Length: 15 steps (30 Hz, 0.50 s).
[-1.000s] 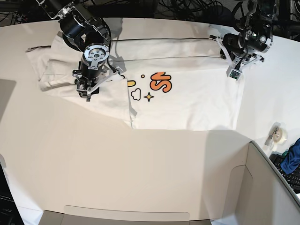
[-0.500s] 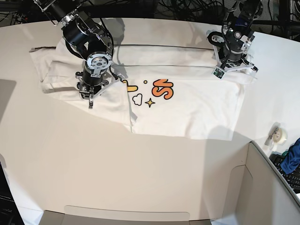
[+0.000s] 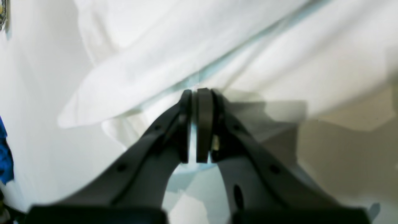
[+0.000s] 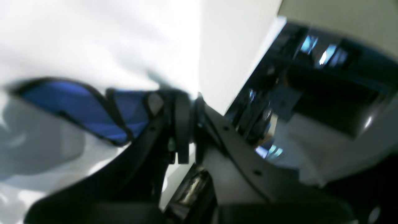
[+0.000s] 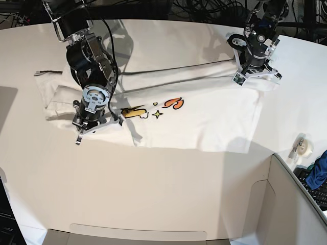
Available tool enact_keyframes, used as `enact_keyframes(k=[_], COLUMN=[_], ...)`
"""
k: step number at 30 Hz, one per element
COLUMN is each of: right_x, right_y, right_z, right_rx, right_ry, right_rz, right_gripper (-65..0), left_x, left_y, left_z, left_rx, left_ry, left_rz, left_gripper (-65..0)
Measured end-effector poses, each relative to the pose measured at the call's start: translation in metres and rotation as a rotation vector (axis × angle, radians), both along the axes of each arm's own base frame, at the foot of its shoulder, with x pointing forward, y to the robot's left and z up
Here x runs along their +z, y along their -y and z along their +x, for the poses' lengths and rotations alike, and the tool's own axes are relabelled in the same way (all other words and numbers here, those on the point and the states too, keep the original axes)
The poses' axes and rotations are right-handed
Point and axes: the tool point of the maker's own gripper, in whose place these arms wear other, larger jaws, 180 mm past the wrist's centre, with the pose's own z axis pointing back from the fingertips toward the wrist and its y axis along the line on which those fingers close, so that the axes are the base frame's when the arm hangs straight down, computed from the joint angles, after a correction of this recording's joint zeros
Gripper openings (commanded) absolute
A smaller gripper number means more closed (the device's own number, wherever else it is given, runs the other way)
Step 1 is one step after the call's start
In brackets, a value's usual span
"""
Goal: Layout the t-shirt on the table in an organized manner, then fold the t-shirt properly
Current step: 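Grasp the shirt end with the right gripper and drag it away diagonally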
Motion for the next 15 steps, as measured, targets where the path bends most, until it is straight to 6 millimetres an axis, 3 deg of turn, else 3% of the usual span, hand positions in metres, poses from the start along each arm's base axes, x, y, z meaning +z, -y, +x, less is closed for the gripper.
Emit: enact_keyframes(k=[6, 15], right_x=[0.013, -0.001], right_y=[0.01, 0.002], right_z=[0.011, -0.001], right_rx=[-0.049, -0.018], right_ry=[0.04, -0.001], right_rz=[0.044, 0.011], right_gripper=[-64.9, -64.7], left_x=[0.0, 0.0], left_y=[0.001, -0.001], left_z=[0.001, 0.001], left_rx=[-0.005, -0.011], left_ry=[0.007, 0.007], left_rz=[-0.004, 0.002], left_gripper=[-62.0, -62.0])
